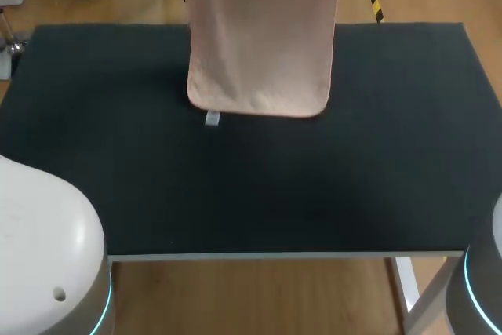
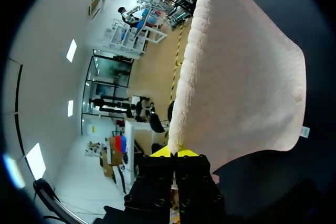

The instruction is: Fold the towel

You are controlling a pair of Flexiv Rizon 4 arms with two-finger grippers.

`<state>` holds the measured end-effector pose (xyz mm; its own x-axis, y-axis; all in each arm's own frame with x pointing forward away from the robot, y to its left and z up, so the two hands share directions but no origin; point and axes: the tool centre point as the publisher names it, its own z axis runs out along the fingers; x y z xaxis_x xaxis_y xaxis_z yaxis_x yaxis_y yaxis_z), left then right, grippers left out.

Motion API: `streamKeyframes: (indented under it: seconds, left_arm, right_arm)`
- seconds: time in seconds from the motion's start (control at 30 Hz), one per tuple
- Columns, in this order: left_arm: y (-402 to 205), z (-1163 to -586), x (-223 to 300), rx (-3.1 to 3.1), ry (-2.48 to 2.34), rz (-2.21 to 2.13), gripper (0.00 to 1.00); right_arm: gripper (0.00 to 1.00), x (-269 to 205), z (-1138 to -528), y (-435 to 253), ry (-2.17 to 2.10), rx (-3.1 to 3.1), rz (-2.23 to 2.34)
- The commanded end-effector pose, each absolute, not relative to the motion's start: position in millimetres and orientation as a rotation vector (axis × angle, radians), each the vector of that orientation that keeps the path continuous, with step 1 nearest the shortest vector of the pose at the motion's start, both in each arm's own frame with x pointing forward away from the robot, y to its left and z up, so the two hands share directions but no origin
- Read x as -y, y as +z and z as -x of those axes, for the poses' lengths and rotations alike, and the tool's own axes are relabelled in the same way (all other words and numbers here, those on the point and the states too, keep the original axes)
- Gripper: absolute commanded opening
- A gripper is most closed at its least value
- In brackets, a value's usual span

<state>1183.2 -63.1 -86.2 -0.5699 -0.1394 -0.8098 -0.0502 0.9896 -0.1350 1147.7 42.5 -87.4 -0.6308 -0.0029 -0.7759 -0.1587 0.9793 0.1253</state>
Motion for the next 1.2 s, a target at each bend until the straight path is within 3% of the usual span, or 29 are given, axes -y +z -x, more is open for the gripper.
streamKeyframes:
  seconds: [0.03,0.37,1.2]
  left_arm:
    - [-52.5,-1185.7,65.0,-2.159,-0.098,0.133,0.00]
    - [-23.1,-1180.5,64.1,-2.096,-0.097,0.124,0.00]
    - [-161.3,-1004.5,80.6,-2.531,-0.172,0.106,0.00]
  right_arm:
    - [0.00,-40.3,-1154.5,-59.3,0.194,-2.185,0.088]
    - [0.00,-38.8,-1157.4,-24.4,0.183,-2.072,0.078]
    - [0.00,-38.7,-1016.6,-151.8,0.239,-2.445,0.145]
